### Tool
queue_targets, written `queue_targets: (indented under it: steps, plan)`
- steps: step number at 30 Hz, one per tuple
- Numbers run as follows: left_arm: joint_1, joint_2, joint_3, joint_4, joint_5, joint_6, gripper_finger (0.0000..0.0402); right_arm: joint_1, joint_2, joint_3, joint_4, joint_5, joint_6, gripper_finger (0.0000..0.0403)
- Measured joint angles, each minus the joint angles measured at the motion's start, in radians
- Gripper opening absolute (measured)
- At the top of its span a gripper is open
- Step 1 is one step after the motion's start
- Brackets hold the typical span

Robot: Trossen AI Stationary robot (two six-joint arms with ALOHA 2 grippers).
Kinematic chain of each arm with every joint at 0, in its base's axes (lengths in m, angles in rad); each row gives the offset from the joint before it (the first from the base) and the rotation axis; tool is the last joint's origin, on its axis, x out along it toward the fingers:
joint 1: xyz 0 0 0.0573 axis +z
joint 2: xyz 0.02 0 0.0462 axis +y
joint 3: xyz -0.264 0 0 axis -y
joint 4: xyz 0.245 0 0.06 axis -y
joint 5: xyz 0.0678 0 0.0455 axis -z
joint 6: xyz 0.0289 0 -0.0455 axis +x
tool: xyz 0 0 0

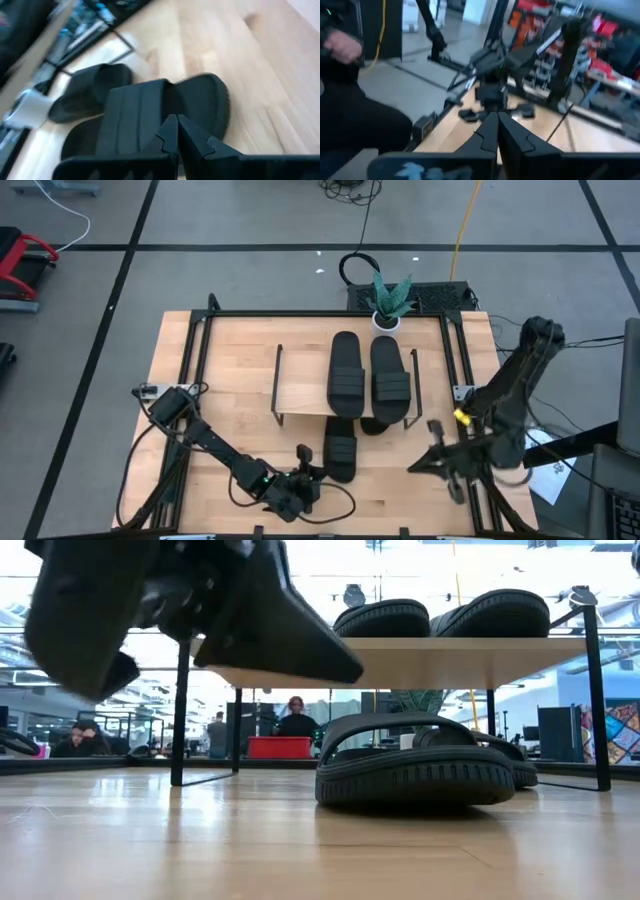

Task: Pick and place slides into the shelf
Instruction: Put the black slipper under the shelf

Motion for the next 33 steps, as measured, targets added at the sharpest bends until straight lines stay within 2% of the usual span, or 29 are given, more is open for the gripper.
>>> queue_targets:
  steps: [3, 6, 10, 14, 19, 23, 28, 33]
  plan:
    - [0.006, 0.000, 0.001, -0.022, 0.071, 0.097, 0.0008, 0.002, -0.127, -0.073, -0.012, 0.001, -0.021, 0.0000]
    - [0.007, 0.000, 0.001, -0.065, 0.075, 0.154, 0.0017, 0.001, -0.237, -0.172, 0.010, 0.001, 0.024, 0.0000]
    - [0.017, 0.000, 0.001, -0.097, 0.055, 0.162, 0.0057, 0.007, -0.319, -0.294, 0.097, 0.000, 0.064, 0.0000]
    - [0.031, 0.000, 0.001, -0.107, 0.050, 0.171, 0.0118, 0.011, -0.354, -0.368, 0.176, -0.002, 0.032, 0.0000]
    - [0.064, 0.000, 0.002, -0.103, 0.054, 0.168, 0.0199, 0.011, -0.373, -0.375, 0.189, -0.002, 0.019, 0.0000]
    - [0.092, 0.000, 0.002, -0.103, 0.060, 0.178, 0.0246, 0.011, -0.373, -0.375, 0.189, -0.001, -0.001, 0.0000]
    - [0.121, 0.000, 0.002, -0.078, 0.084, 0.200, 0.0277, 0.010, -0.373, -0.375, 0.188, -0.001, -0.001, 0.0000]
    - [0.156, 0.000, 0.002, -0.055, 0.126, 0.180, 0.0279, 0.010, -0.373, -0.375, 0.177, 0.000, -0.001, 0.0000]
